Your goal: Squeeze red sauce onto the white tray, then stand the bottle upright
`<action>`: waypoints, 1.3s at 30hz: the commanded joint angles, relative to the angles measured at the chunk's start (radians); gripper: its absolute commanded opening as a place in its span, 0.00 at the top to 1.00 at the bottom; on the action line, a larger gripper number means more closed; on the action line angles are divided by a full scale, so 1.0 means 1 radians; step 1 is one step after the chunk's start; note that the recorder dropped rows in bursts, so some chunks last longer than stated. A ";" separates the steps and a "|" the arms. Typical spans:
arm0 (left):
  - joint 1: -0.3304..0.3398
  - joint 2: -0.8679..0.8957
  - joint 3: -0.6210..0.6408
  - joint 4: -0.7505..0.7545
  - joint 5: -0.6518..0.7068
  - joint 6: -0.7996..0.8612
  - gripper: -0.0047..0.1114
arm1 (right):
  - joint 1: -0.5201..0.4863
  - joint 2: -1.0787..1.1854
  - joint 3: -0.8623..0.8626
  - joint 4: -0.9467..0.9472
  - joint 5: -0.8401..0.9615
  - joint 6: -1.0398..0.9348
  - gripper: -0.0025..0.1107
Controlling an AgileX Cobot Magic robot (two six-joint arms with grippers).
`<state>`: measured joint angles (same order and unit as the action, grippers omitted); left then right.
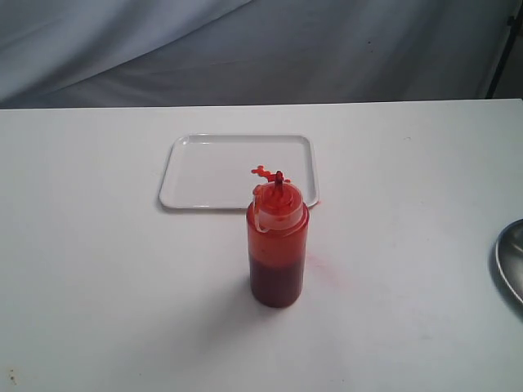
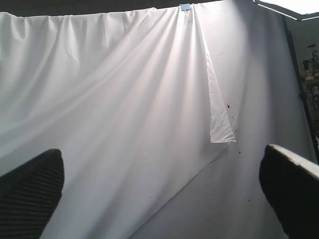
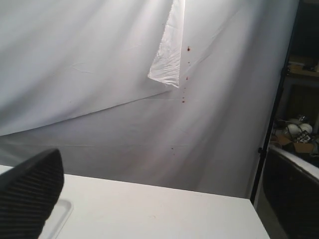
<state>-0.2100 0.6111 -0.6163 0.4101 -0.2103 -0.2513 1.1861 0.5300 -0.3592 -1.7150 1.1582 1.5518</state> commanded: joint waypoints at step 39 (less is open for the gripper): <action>0.001 -0.609 0.059 -0.196 0.653 -0.013 0.06 | 0.001 -0.001 0.003 0.008 0.008 0.004 0.05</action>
<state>-0.2100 0.0064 -0.5905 0.2271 0.4223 -0.2515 1.1861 0.5300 -0.3592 -1.6979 1.1599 1.5518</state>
